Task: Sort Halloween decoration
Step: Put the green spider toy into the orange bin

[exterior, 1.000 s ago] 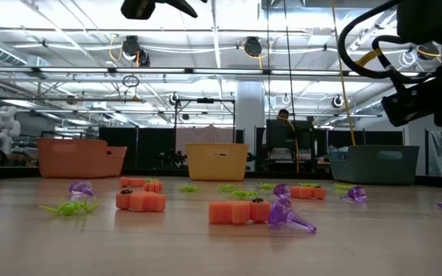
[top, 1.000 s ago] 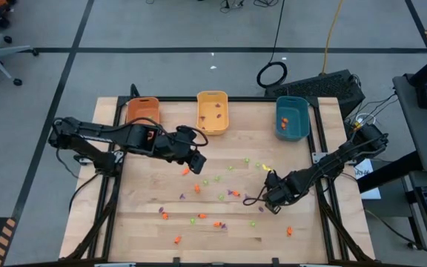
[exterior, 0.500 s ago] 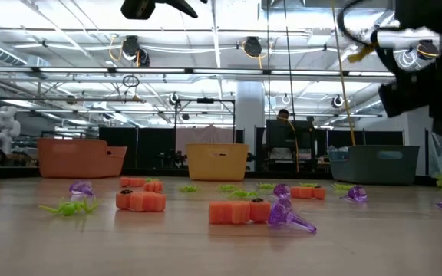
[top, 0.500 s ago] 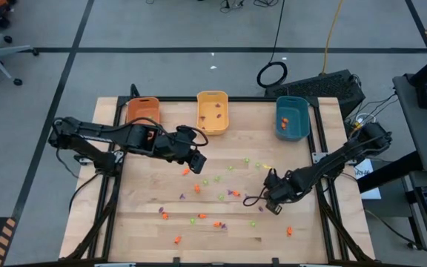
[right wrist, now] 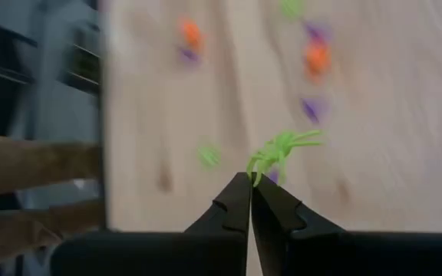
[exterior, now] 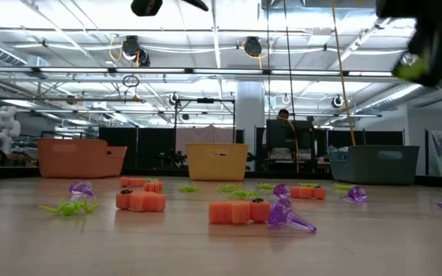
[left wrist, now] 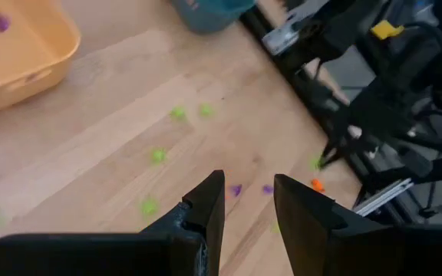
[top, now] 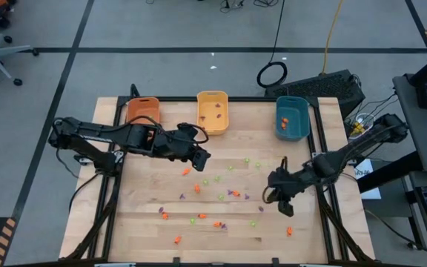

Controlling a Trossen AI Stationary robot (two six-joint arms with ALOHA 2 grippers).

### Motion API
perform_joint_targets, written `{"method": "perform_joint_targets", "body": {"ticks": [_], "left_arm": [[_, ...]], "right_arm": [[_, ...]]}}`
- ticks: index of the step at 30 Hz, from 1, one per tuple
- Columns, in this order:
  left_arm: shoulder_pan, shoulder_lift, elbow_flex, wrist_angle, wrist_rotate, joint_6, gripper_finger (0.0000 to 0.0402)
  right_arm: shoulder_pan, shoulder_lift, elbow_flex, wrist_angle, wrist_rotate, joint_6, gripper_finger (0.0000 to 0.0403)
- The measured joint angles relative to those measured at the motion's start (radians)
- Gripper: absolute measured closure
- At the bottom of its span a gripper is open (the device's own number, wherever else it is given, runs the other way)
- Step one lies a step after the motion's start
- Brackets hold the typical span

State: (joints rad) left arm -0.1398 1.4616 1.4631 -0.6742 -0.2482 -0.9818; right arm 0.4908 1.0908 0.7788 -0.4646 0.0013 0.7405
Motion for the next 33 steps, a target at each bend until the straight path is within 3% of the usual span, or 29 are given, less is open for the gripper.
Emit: {"method": "perform_joint_targets", "body": {"ticks": [7, 16, 22, 27, 33], "left_arm": [[0.0, 0.004, 0.0, 0.145, -0.002, 0.102, 0.0289], [0.0, 0.005, 0.0, 0.254, 0.021, 0.107, 0.0284], [-0.005, 0.06, 0.0, 0.393, 0.141, 0.092, 0.023], [-0.006, 0.152, 0.0, 0.481, 0.265, -0.035, 0.0169], [-0.008, 0.247, 0.0, 0.536, 0.353, -0.164, 0.0151]], "right_arm": [[-0.039, -0.037, 0.0, 0.225, 0.0, -0.04, 0.0403], [-0.085, -0.037, 0.0, 0.426, -0.003, -0.023, 0.0403], [-0.1, -0.037, 0.001, 0.47, -0.003, -0.027, 0.0403], [-0.103, -0.037, 0.001, 0.487, -0.005, -0.048, 0.0403], [-0.103, -0.037, 0.002, 0.499, -0.006, -0.052, 0.0403]]}}
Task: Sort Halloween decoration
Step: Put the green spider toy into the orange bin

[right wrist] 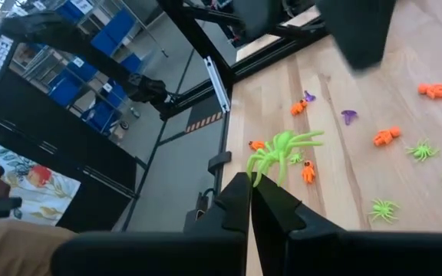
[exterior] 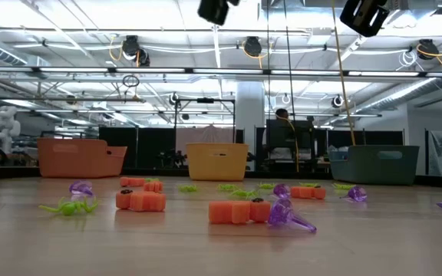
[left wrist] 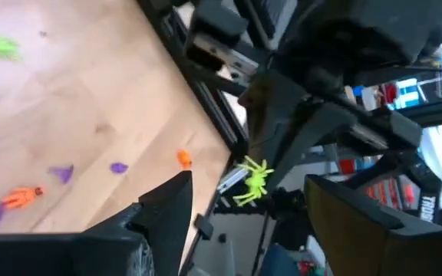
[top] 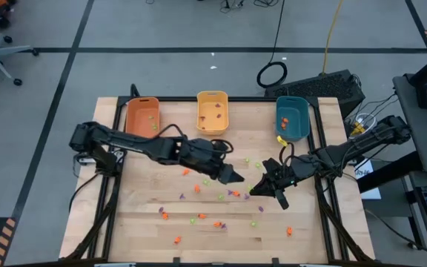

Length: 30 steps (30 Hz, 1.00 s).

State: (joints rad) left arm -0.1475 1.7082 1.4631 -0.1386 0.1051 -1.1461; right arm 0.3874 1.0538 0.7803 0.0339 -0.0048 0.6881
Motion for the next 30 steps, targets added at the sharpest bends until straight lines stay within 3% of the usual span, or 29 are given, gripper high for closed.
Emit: {"method": "perform_joint_targets", "body": {"ticks": [5, 14, 30], "left_arm": [[-0.012, 0.052, 0.0, 0.169, 0.026, -0.002, 0.015], [-0.022, 0.107, 0.0, 0.197, 0.05, -0.028, 0.0159], [-0.038, 0.117, 0.0, 0.246, 0.05, -0.027, 0.0254]], "right_arm": [[0.0, 0.0, 0.0, 0.0, 0.0, 0.004, 0.0403], [0.0, 0.0, 0.0, 0.0, -0.001, 0.005, 0.0403], [0.0, 0.0, 0.0, -0.008, -0.024, 0.007, 0.0403]]}}
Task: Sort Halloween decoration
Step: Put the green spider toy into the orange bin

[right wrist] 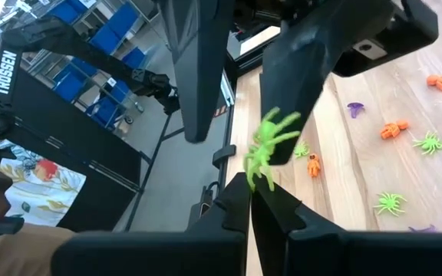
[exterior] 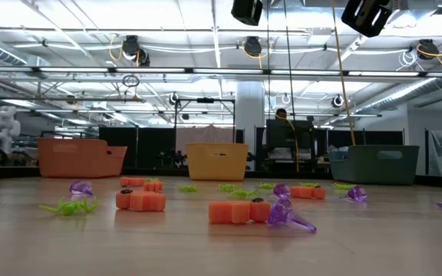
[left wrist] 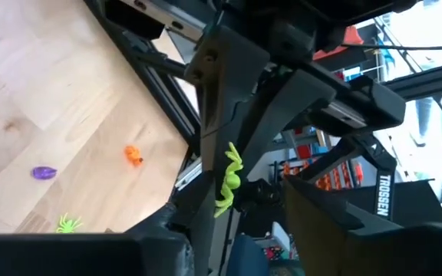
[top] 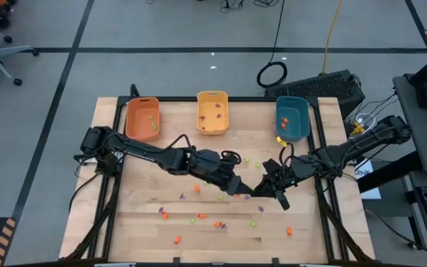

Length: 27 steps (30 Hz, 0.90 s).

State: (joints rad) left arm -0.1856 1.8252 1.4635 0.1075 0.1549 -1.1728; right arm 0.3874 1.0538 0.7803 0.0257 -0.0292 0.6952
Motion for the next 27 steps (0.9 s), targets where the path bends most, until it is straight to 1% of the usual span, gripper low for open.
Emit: {"method": "perform_joint_targets", "body": {"ticks": [6, 16, 19, 21, 27], "left_arm": [[0.0, 0.0, 0.0, -0.003, -0.002, 0.008, 0.03], [0.0, 0.0, 0.0, -0.016, -0.006, 0.035, 0.0391], [0.001, 0.0, 0.0, -0.015, -0.006, 0.035, 0.0395], [0.001, 0.0, 0.0, -0.016, -0.006, 0.036, 0.0393], [0.001, 0.0, 0.0, -0.019, -0.005, 0.036, 0.0392]], "right_arm": [[0.0, 0.0, 0.0, 0.0, 0.0, 0.003, 0.0403], [0.0, 0.0, 0.0, 0.0, 0.0, 0.026, 0.0403], [0.0, 0.0, 0.0, 0.0, 0.0, 0.029, 0.0396], [0.0, 0.0, 0.0, -0.005, 0.0, 0.038, 0.0384], [0.0, 0.0, 0.0, -0.073, 0.0, 0.058, 0.0323]]}}
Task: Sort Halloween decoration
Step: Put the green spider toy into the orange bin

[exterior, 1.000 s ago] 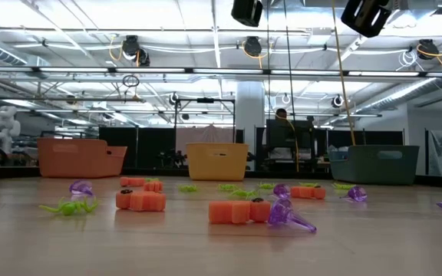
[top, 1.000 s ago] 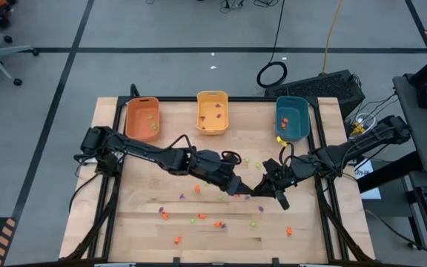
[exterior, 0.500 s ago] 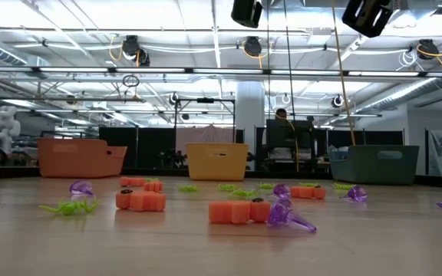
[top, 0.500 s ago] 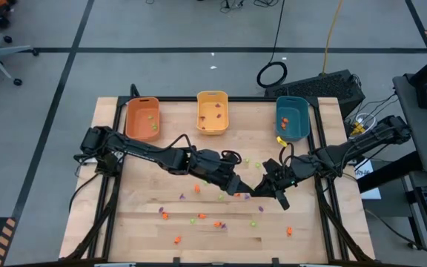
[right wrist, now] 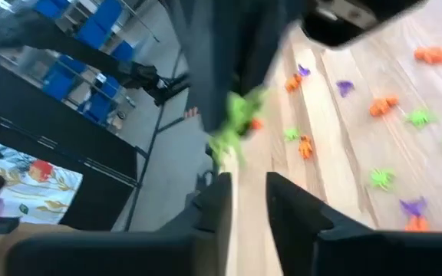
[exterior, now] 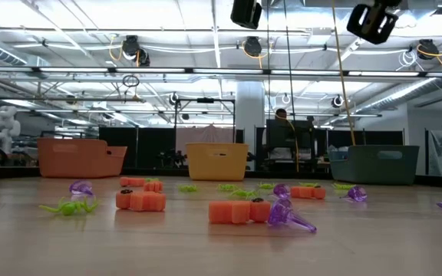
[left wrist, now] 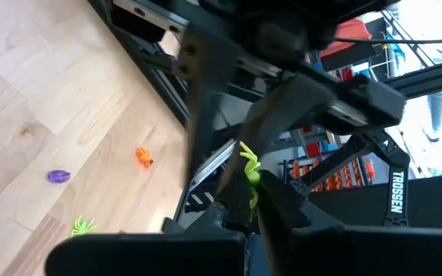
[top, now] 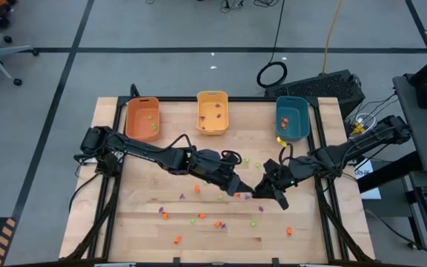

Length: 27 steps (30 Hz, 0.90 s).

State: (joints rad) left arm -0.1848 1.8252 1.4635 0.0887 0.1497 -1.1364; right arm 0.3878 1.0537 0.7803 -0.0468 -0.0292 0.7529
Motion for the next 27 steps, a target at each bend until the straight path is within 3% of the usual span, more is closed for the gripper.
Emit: {"method": "perform_joint_targets", "body": {"ticks": [5, 10, 27], "left_arm": [[0.002, -0.008, 0.0, -0.002, 0.02, 0.002, 0.0392], [0.014, -0.041, 0.0, -0.012, 0.04, 0.026, 0.0392], [0.143, -0.291, 0.0, -0.252, 0.059, 0.27, 0.0392]], "right_arm": [[0.0, 0.0, 0.0, -0.085, -0.002, 0.04, 0.0277], [0.0, -0.006, 0.0, -0.125, -0.029, 0.058, 0.0255], [-0.009, -0.037, 0.0, -0.165, -0.021, 0.073, 0.0256]]}}
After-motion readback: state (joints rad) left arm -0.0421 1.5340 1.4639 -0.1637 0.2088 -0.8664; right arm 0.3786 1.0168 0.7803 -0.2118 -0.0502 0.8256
